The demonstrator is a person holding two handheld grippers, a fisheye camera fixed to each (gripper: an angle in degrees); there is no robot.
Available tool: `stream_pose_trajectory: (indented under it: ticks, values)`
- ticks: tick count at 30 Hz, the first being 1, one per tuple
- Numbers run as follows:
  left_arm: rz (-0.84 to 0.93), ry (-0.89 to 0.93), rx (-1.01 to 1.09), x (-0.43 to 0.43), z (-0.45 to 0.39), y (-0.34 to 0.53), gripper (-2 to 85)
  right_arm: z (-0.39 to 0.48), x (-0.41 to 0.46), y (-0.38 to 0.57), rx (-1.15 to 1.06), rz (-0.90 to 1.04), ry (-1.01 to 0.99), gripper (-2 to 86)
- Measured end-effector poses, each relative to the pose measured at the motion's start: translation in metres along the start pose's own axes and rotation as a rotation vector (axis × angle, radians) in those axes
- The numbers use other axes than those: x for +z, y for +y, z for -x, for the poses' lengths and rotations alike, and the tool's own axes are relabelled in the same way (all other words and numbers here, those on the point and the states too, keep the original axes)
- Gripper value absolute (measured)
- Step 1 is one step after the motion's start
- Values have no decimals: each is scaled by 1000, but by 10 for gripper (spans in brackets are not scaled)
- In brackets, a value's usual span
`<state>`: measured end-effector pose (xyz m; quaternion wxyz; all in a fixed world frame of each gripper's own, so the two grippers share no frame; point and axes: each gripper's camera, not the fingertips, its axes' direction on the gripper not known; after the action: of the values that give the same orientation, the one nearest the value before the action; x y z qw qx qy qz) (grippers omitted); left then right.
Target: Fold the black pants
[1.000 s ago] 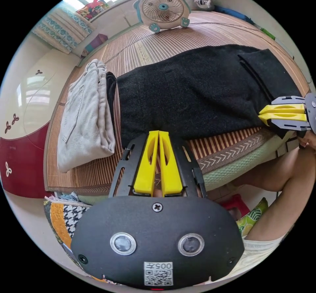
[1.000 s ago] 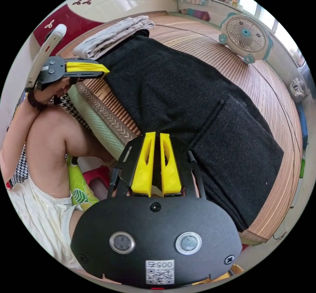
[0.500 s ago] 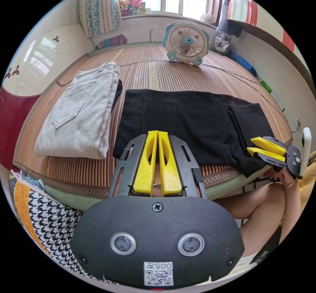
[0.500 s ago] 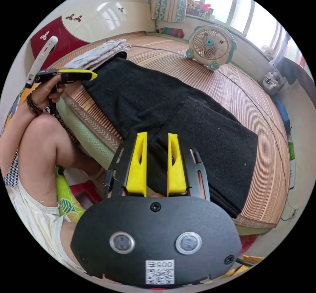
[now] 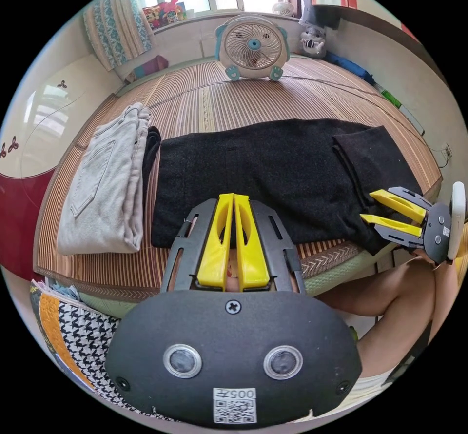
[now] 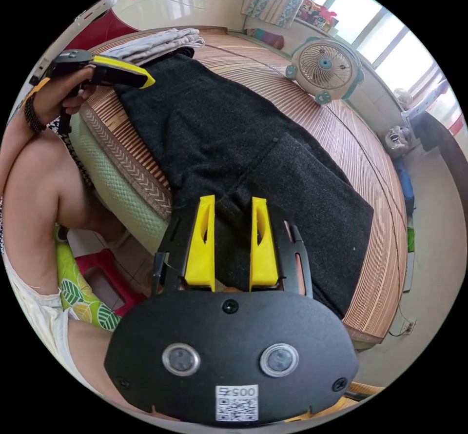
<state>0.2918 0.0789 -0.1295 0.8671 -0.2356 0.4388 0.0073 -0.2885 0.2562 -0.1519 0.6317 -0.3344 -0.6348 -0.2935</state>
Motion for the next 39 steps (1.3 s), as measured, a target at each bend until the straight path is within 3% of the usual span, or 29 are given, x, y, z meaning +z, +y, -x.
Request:
stream_pose_trajectory:
  ticks: [11,24,30,34,39]
  values:
    - [7,0,13,0,0,-2,-6,18,-1,-1,-36,-1,75,30]
    - [14,21,5,4,3,-8,-7,27,-21,2,1,-81,120,14]
    - [12,25,12,5,0,-11,-7,-41,-88,10,142,-189,226,12]
    - [6,20,25,5,1,-14,-7,-147,-151,41,265,-154,383,10]
    - [2,34,14,6,7,-16,-7,-265,-198,141,834,42,798,17]
